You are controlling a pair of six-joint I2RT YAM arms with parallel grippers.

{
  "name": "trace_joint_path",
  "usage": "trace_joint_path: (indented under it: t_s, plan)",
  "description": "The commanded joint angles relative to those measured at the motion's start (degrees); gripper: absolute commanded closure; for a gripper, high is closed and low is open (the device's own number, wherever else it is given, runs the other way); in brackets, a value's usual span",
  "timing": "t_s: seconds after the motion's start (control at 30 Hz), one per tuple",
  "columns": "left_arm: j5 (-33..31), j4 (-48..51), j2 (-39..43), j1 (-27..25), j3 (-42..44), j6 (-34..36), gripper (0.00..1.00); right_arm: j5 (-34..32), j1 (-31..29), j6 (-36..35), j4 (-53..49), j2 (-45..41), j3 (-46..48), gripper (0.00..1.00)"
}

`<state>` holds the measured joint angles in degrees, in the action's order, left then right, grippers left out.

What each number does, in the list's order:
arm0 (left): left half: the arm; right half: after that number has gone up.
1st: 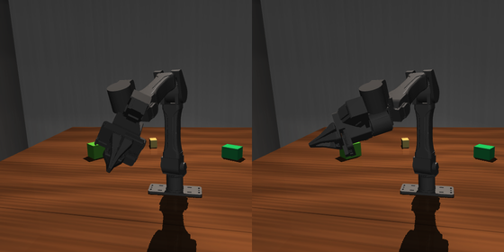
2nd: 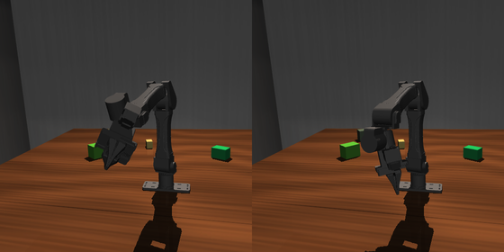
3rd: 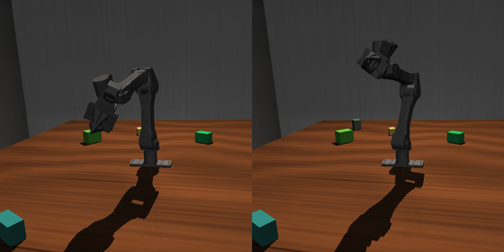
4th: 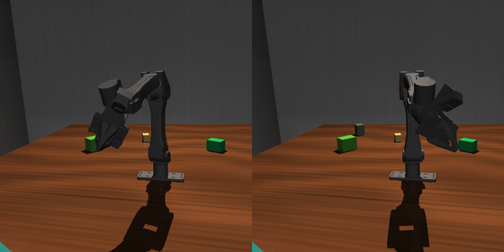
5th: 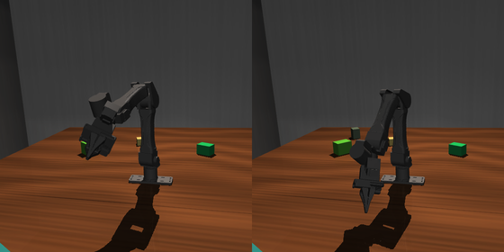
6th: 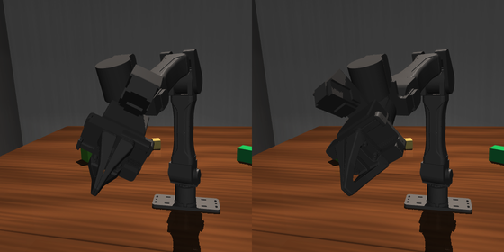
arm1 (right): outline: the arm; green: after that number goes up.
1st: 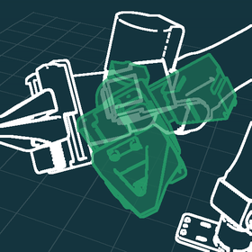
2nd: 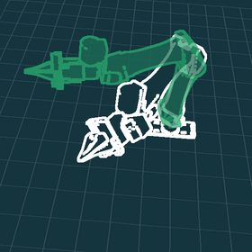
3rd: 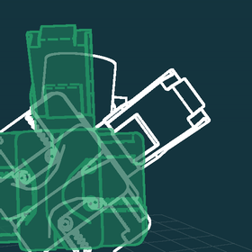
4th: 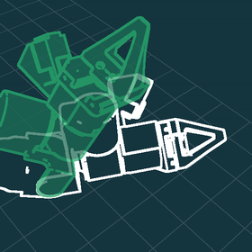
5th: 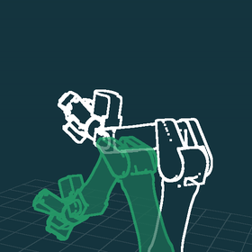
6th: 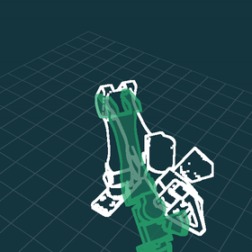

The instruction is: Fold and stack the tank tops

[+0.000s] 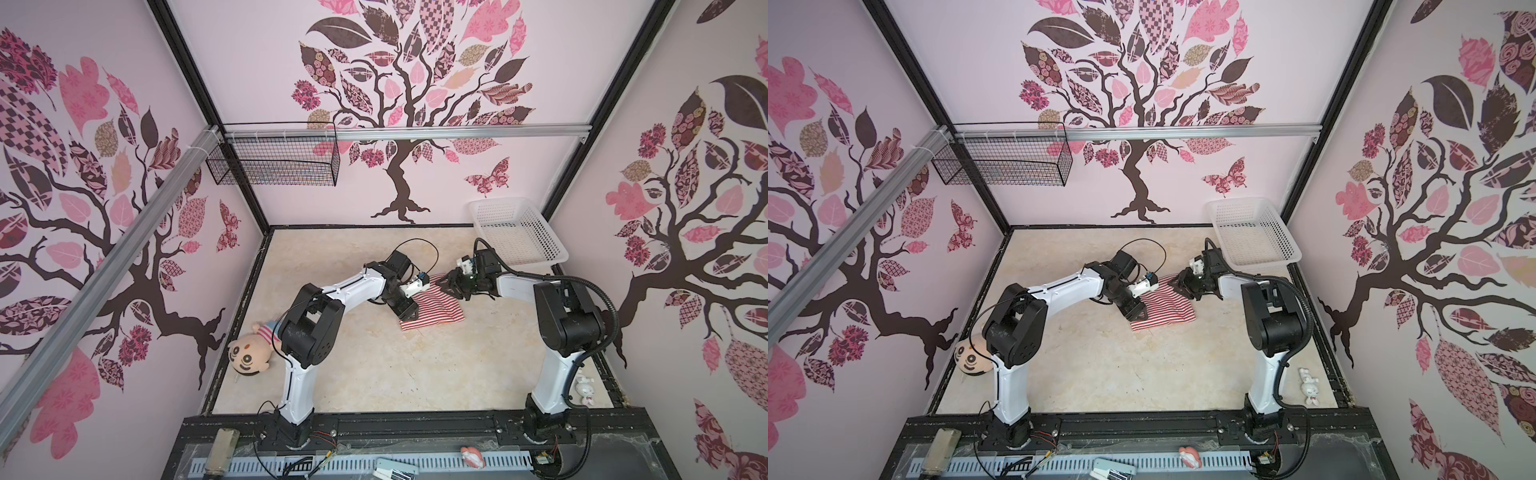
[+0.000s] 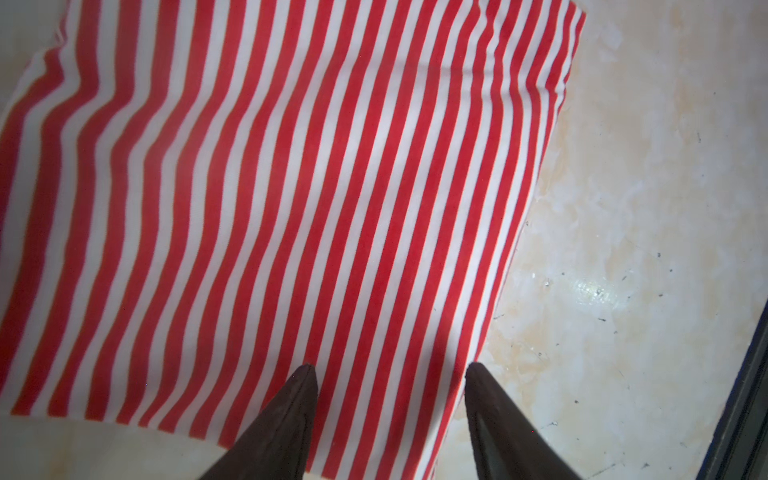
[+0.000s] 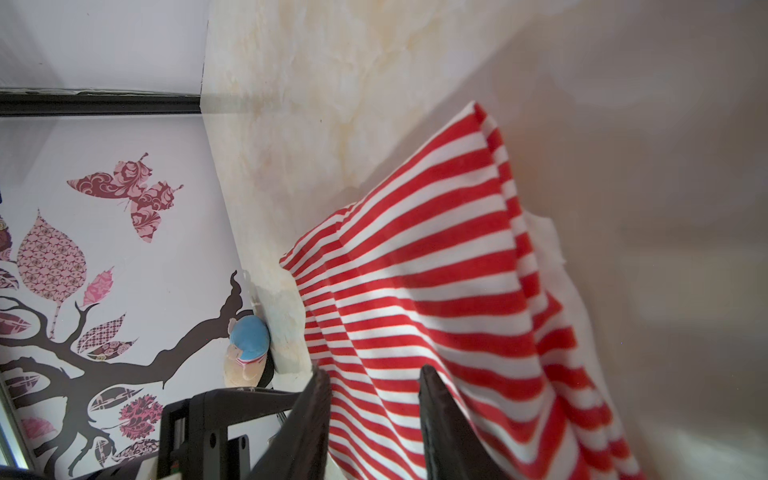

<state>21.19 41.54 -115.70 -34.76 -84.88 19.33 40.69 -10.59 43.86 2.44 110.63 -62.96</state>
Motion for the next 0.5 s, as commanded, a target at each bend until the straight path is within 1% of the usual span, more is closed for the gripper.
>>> trace_joint_path:
  t_s: [0.0, 0.2, 0.3, 0.47]
  plan:
    - [-0.2, 2.3, -3.0, 0.1, 0.0, -0.7, 0.39, -0.3, 1.3, -1.2, -0.1, 2.1, -1.0, 0.61]
    - [-0.9, 2.3, -4.2, 0.2, 1.2, -1.2, 0.4, -0.5, 2.4, -1.3, 0.1, 3.2, -1.2, 0.61]
    - [-2.6, 2.5, -4.5, 0.2, 0.9, -1.4, 0.4, -0.2, 2.4, -1.4, -0.4, 3.6, -1.7, 0.61]
    - [-4.9, 1.1, -2.1, 0.2, 2.2, -1.6, 0.4, 0.4, 2.4, -1.0, 0.5, -0.8, 1.1, 0.61]
